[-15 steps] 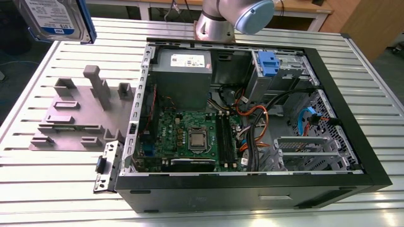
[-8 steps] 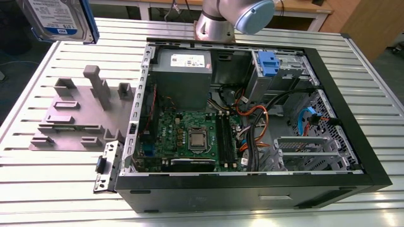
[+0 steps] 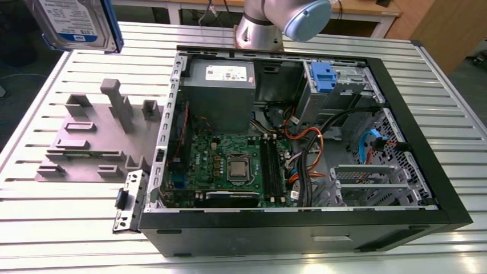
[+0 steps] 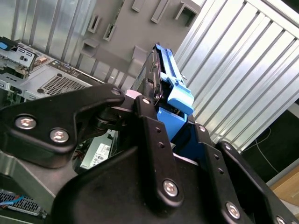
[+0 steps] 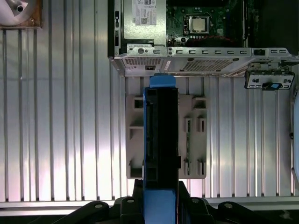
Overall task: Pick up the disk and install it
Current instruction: 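Pick up the disk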
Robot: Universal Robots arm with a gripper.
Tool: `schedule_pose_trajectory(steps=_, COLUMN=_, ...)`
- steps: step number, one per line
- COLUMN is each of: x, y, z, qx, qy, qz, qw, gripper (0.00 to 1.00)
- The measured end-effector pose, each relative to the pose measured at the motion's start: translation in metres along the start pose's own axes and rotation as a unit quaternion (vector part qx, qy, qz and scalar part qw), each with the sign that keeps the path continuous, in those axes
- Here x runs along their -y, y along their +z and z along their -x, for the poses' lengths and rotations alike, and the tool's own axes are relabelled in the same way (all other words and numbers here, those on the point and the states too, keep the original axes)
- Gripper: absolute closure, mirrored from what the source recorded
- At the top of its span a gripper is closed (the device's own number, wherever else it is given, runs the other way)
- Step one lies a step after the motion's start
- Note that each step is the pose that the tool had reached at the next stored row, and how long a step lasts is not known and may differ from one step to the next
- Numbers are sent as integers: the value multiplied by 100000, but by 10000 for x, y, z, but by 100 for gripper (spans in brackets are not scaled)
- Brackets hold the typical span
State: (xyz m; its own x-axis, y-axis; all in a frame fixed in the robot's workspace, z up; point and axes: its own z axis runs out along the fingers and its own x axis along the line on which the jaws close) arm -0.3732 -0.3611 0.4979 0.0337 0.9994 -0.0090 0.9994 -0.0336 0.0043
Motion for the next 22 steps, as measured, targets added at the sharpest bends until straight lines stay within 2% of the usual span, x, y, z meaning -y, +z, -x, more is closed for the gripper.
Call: schedule_pose_trajectory(steps=22, x=-189, y=1, z=-6, qx=0, qy=-1, qz=1, qw=100000, gripper=64)
